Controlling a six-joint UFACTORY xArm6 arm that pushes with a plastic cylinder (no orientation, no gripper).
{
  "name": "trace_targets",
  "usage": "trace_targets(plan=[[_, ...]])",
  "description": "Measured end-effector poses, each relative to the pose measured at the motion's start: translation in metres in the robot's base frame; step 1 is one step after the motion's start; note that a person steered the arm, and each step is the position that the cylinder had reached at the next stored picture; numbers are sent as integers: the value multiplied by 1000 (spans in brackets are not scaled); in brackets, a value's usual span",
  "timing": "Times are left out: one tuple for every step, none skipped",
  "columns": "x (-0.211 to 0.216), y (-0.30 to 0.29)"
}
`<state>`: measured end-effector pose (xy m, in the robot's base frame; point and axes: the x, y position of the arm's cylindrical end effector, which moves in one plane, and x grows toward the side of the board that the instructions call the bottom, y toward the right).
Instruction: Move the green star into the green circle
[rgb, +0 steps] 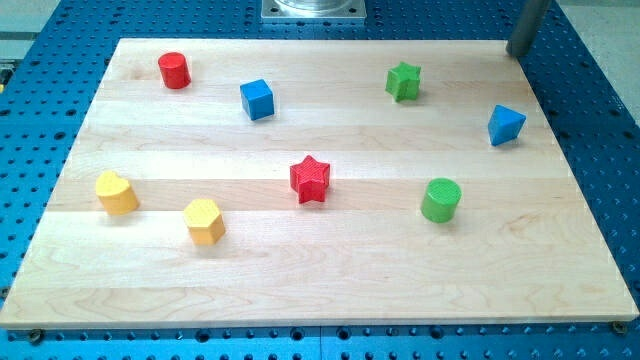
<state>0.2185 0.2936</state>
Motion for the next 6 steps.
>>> trace_targets(plan=[[8,-25],[8,-27],[8,-27],[8,-34],[20,-39],[32,-73]])
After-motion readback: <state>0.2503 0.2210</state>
